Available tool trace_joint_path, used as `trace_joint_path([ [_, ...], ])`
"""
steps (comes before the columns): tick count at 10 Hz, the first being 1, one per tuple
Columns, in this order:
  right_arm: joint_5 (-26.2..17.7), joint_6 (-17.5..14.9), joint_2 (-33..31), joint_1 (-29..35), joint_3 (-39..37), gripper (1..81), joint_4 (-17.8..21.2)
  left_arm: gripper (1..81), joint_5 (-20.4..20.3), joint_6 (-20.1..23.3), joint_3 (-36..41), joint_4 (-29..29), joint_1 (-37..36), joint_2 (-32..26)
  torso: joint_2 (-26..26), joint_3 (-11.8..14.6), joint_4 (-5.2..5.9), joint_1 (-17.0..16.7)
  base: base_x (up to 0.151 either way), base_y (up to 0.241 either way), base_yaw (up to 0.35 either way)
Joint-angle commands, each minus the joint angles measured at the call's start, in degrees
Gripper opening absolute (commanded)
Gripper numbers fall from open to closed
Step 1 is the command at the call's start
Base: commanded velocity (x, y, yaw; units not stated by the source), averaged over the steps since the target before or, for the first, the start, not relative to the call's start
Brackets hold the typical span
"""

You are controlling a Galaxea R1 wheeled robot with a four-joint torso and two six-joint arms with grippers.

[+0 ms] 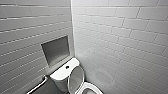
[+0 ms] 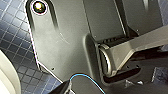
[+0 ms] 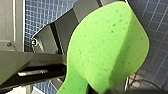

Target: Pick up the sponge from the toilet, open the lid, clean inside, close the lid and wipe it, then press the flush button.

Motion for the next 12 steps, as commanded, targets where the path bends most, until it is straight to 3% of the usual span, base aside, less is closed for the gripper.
trace_joint_path([
  [1, -2.0, -12.89, -13.45, 8.11, 19.7, 1.0, 12.02, 81.1, 3.71, 0.4, 0.12, -0.63, -1.49, 0.01, 0.0, 0.0, 0.0, 0.0, 0.0, 0.0, 0.0],
  [2, -1.47, -12.89, -16.44, 8.91, 25.68, 1.0, 12.1, 81.1, 3.7, 0.4, 0.12, -0.63, -1.49, 0.01, 0.0, 0.0, 0.0, 0.0, 0.0, 0.0, 0.0],
  [7, -0.06, -12.54, -26.55, 20.32, 36.24, 1.0, 11.84, 81.1, 3.44, 0.49, 0.12, -0.63, -1.41, 0.1, 0.0, 0.0, 0.0, 0.0, 0.0, 0.0, 0.0],
  [8, 0.03, -12.28, -28.57, 23.13, 37.21, 1.0, 12.27, 81.1, 3.71, 0.49, 0.12, -0.63, -1.41, 0.1, -5.73, 0.0, 0.0, 3.69, 0.0, 0.0, 0.0],
  [9, -0.32, -12.28, -30.08, 25.94, 37.48, 1.0, 12.8, 81.1, 3.71, 0.49, 0.12, -0.63, -1.06, 0.1, -5.86, 0.0, 0.0, 3.76, 0.0, 0.0, 0.0],
  [11, -0.68, -11.23, -32.1, 30.51, 37.57, 1.0, 12.98, 81.1, 3.62, 0.58, 0.12, -0.63, -0.44, 0.28, -8.09, -5.48, 0.0, 5.14, 0.0, 0.0, 0.0],
  [12, -0.77, -10.26, -32.27, 32.8, 37.04, 1.0, 12.81, 81.1, 3.62, 0.49, 0.12, -0.63, -0.35, 0.37, -9.81, -6.41, 0.0, 6.12, 0.0, 0.0, 0.0],
])
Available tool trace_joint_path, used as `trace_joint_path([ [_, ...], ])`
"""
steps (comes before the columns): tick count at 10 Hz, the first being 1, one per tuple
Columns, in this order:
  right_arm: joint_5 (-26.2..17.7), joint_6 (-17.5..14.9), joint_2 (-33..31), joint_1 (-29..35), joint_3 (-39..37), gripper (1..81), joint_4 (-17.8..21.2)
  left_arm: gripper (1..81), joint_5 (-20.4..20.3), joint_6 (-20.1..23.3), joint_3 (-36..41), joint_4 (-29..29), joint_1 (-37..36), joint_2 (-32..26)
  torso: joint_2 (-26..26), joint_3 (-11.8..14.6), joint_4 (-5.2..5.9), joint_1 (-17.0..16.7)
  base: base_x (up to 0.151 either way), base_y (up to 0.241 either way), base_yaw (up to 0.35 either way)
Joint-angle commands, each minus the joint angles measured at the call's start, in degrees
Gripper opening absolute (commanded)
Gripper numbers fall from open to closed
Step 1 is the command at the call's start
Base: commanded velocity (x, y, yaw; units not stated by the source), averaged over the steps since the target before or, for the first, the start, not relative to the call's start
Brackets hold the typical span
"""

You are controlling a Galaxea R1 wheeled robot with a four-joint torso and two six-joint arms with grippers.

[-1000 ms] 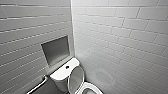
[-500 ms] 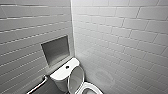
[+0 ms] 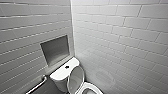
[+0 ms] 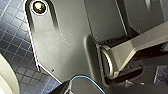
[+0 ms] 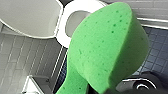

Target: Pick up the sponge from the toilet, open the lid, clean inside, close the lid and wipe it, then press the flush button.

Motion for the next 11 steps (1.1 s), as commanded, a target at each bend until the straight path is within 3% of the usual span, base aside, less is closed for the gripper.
trace_joint_path([
  [1, -2.04, 1.76, -4.46, 10.26, 0.31, 1.0, 1.13, 81.1, 4.07, 0.49, 0.12, -0.6, -0.96, 0.41, -5.64, -5.26, 0.0, 3.65, 0.0, 0.0, 0.0],
  [3, -2.21, 1.94, -2.18, 14.12, -2.06, 1.0, 1.13, 81.1, 3.98, 0.49, 0.12, -0.68, -0.35, 0.58, -9.86, -7.74, 0.0, 6.31, 0.0, 0.0, 0.0],
  [4, -3.0, 1.94, 0.45, 16.06, -4.42, 1.0, 1.04, 81.1, 3.9, 0.49, 0.12, -0.68, 0.01, 0.76, -11.96, -5.83, 0.0, 7.67, 0.0, 0.0, 0.0],
  [7, -12.12, 1.94, 11.97, 23.53, -18.48, 1.0, 1.66, 81.1, 3.98, 0.4, 0.12, -0.77, 0.88, 0.85, -16.94, -7.8, 0.0, 10.88, 0.0, 0.0, 0.0],
  [10, -14.25, 1.94, 17.43, 27.84, -24.56, 1.0, 1.74, 81.1, 3.72, 0.23, 0.12, -0.77, 1.5, 1.02, -23.39, -7.98, 0.0, 14.92, 0.0, 0.0, 0.0],
  [11, -14.25, 1.94, 17.7, 28.9, -24.22, 1.0, 1.74, 81.1, 3.9, 0.14, 0.12, -0.77, 1.59, 1.2, -25.58, -9.86, 0.0, 16.3, 0.0, 0.0, 0.0],
])
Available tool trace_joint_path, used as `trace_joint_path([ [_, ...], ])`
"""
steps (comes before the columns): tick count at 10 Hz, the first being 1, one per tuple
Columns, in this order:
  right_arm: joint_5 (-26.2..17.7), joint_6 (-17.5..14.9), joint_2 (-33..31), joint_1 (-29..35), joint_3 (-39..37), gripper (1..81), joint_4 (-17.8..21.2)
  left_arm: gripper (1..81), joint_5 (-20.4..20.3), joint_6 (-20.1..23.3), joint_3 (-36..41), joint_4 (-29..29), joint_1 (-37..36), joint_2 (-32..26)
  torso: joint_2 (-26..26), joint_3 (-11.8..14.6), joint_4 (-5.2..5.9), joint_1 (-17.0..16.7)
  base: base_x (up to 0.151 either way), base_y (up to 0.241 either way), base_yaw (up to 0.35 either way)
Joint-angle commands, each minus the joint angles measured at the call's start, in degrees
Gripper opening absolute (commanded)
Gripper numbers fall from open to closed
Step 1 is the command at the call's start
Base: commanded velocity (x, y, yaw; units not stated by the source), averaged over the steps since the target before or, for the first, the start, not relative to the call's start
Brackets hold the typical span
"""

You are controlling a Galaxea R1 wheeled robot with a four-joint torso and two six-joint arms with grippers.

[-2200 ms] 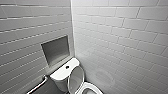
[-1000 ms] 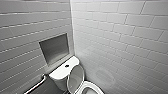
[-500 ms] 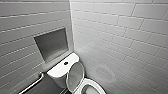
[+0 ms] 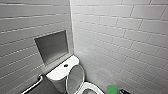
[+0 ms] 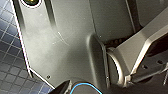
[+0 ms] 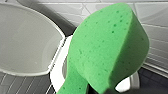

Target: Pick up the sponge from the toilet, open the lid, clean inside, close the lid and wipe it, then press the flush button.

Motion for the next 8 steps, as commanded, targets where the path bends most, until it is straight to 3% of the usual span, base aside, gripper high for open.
trace_joint_path([
  [1, -4.65, 0.11, -0.53, 10.18, -0.76, 1.0, 1.13, 81.1, 4.06, 0.09, 0.14, -0.64, -0.89, 0.5, -5.6, -2.99, 0.0, 3.6, 0.0, 0.0, 0.0],
  [3, -4.74, 0.11, 0.43, 11.5, -0.23, 1.0, 1.05, 81.1, 4.06, 0.09, 0.14, -0.64, -0.8, 0.59, -9.86, -5.64, 0.0, 6.2, 0.0, 0.0, 0.0],
  [6, -4.74, 0.11, 2.19, 13.95, -0.23, 1.0, 0.87, 81.1, 4.06, 0.09, 0.14, -0.64, -0.71, 0.77, -16.24, -11.7, 0.0, 10.22, 0.0, 0.0, 0.0],
  [8, -6.22, 0.11, 4.91, 15.71, -1.02, 1.0, 0.61, 81.1, 4.06, 0.0, 0.14, -0.64, -0.71, 0.86, -20.55, -12.63, 0.0, 13.0, 0.0, 0.0, 0.0],
])
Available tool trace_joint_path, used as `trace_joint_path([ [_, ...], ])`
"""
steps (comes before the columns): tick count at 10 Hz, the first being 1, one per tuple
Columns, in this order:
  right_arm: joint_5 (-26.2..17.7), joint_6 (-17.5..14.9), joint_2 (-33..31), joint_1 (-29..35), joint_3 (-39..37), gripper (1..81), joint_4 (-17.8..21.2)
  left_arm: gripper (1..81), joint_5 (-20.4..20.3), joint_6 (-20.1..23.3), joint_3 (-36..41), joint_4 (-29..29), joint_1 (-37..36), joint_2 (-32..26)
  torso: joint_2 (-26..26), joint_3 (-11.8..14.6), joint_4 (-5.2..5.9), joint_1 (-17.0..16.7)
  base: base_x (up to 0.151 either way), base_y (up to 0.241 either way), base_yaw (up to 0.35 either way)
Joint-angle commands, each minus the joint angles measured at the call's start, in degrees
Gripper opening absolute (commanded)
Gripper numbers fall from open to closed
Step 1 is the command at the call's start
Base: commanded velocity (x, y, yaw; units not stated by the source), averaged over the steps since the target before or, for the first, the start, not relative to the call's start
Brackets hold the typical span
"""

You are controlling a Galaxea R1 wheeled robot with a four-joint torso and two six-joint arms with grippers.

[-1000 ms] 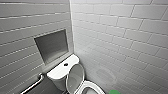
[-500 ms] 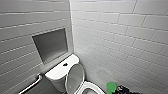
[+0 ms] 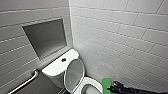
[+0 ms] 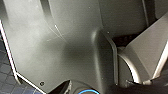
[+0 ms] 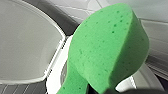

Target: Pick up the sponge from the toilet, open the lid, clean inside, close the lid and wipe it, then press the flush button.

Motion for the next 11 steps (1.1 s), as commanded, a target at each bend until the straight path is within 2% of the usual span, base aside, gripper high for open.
trace_joint_path([
  [1, -3.8, 0.09, 2.92, 9.89, -2.04, 1.0, 0.47, 81.1, 4.03, 0.01, 0.12, -0.64, -0.49, 0.5, -5.6, 0.02, 0.0, 3.61, 0.0, 0.0, 0.0],
  [2, -4.94, 0.08, 5.13, 10.68, -4.5, 1.0, 0.47, 81.1, 4.03, 0.01, 0.12, -0.64, -0.49, 0.33, -2.01, -0.37, 0.0, 1.23, 0.0, 0.0, 0.0],
  [3, -6.27, 0.08, 6.98, 11.66, -5.74, 1.0, 0.38, 81.1, 4.03, 0.01, 0.12, -0.64, -0.49, 0.33, -3.56, -0.64, 0.0, 2.18, 0.0, 0.0, 0.0],
  [8, -6.36, 0.09, 10.85, 12.98, -8.21, 1.0, 0.91, 81.1, 4.03, -0.08, 0.12, -0.64, -0.49, 0.33, -4.46, -0.94, 0.0, 2.8, 0.0, 0.0, 0.0],
  [9, -6.36, 0.09, 10.68, 12.97, -8.47, 1.0, 0.91, 81.1, 4.03, -0.08, 0.12, -0.73, -0.49, 0.33, -4.46, -0.94, 5.08, 2.8, 0.0, 0.0, 0.0],
  [11, -6.27, 0.09, 10.5, 13.06, -8.47, 1.0, 0.82, 81.1, 4.12, -0.07, 0.12, -0.64, -0.49, 0.41, -4.46, -0.96, 7.13, 2.8, 0.0, 0.0, 0.0],
])
